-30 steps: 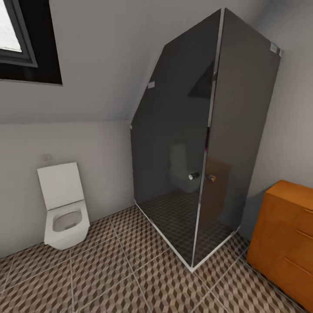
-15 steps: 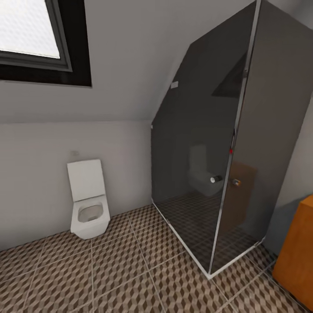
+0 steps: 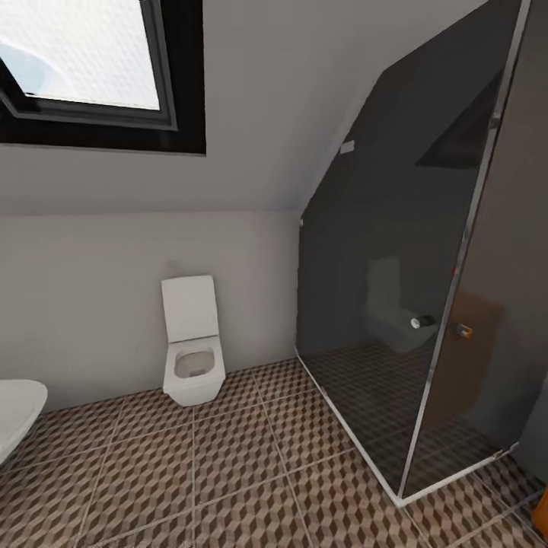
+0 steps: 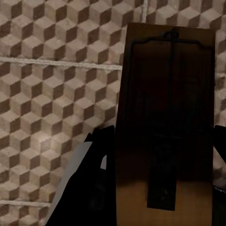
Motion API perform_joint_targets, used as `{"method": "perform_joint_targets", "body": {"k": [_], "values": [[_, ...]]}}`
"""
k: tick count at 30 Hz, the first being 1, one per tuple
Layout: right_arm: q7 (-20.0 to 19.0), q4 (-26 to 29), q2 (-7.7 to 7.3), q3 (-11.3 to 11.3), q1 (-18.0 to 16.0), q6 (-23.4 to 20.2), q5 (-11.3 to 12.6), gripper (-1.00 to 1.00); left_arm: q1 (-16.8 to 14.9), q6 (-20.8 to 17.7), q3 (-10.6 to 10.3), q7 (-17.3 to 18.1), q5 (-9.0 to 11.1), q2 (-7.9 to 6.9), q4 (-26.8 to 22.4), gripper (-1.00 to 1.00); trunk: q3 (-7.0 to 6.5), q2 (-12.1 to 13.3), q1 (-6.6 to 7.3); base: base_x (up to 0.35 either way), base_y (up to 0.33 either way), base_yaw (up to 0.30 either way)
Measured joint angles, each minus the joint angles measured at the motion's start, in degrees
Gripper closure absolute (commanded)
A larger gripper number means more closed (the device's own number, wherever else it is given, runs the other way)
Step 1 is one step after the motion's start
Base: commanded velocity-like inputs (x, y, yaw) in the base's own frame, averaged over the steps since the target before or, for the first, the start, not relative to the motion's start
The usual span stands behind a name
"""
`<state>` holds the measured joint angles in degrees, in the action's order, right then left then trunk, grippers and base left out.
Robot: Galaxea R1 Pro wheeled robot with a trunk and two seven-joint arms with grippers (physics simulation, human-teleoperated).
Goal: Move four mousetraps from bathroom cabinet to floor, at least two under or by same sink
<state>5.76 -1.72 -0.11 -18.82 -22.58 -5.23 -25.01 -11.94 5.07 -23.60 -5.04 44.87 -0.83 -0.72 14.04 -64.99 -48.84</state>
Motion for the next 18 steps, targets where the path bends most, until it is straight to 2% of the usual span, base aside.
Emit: {"method": "perform_joint_targets", "body": {"k": [6, 18], "values": [[0.0, 0.0, 0.01, 0.0, 0.0, 0.0, 0.0, 1.00, 0.0, 0.0, 0.0, 0.0, 0.0, -0.22, 0.0, 1.00, 0.00, 0.0, 0.03, 0.193, 0.000, 0.300], [0.0, 0.0, -0.02, 0.0, 0.0, 0.0, 0.0, 1.00, 0.0, 0.0, 0.0, 0.0, 0.0, -0.40, 0.0, 1.00, 0.00, 0.0, 0.04, 0.312, 0.000, 0.300]]}}
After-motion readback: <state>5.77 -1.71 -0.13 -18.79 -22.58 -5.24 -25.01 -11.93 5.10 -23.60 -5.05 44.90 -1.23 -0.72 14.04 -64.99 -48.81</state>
